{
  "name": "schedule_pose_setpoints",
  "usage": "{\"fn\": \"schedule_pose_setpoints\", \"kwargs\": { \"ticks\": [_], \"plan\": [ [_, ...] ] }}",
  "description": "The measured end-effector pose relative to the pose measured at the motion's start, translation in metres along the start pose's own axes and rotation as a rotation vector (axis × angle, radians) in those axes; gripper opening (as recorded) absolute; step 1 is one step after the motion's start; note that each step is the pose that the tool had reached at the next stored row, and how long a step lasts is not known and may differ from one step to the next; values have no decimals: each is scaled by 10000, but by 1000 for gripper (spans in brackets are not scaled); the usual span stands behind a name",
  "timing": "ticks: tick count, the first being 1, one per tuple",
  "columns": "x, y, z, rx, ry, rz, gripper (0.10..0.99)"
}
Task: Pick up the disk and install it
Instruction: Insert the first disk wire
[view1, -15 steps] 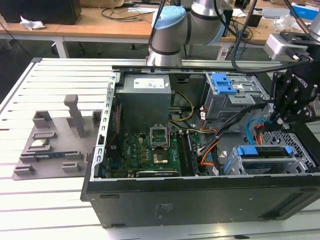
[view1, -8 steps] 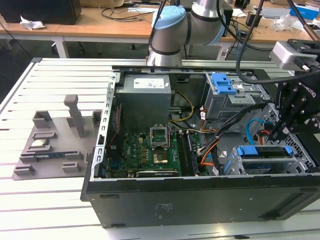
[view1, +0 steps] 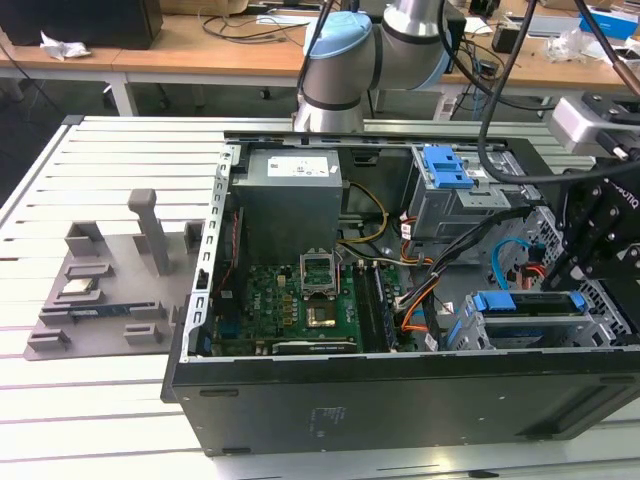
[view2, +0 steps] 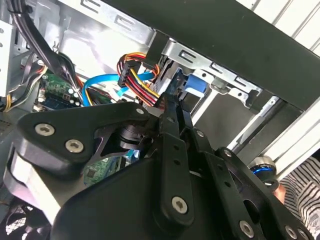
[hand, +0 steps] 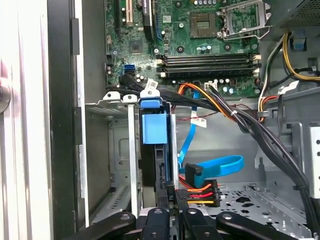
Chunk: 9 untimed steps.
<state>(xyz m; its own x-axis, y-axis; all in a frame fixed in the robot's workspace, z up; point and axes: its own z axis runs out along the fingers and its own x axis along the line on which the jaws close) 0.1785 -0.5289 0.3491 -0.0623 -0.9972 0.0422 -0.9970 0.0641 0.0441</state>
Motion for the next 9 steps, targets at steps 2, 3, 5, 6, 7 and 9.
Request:
{"fn": "schedule_pose_setpoints", "kwargs": {
  "ticks": [2, 3, 5, 6, 7, 9],
  "plan": [
    [22, -4, 10, 0, 0, -2, 169],
    [38, -7, 21, -1, -2, -2, 169],
    [42, -10, 35, -1, -2, 1, 169],
    [41, -14, 44, 0, -1, -1, 169],
    [40, -16, 47, 1, 0, -1, 169],
    [36, -17, 55, 0, 0, 0, 169]
  ]
}}
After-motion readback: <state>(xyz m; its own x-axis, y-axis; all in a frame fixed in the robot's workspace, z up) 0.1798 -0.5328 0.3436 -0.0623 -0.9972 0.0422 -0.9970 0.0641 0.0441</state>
